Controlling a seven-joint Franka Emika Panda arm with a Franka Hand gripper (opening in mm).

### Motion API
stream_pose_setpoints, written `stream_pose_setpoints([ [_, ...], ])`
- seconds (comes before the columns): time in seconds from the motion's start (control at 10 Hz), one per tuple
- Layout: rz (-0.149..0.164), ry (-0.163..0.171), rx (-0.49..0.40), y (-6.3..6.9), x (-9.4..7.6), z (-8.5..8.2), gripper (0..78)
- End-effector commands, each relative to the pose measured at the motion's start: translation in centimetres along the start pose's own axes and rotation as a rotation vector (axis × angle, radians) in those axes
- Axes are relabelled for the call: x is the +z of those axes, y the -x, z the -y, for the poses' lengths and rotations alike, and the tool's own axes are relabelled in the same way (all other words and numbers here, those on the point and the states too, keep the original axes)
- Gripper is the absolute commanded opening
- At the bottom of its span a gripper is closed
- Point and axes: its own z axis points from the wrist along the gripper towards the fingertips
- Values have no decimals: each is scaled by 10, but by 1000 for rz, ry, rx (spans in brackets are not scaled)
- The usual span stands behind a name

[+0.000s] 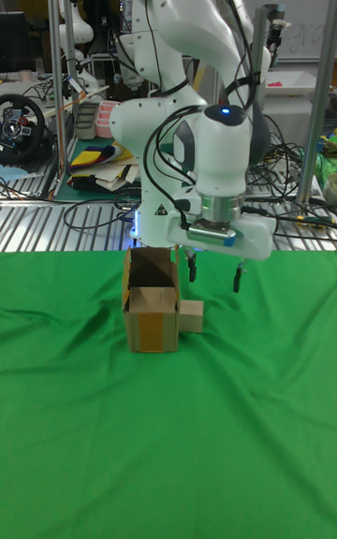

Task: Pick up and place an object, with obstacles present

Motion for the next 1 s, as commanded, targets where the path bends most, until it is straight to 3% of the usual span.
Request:
stream_pose_setpoints([
  [0.1, 4, -18, 37, -4, -10, -4, 774],
  [0.3, -2, -20, 63, -9, -31, -4, 774],
  [0.6, -5, -20, 64, -8, -47, 2, 774],
  [1.0, -20, -32, 38, 8, -83, 11, 774],
])
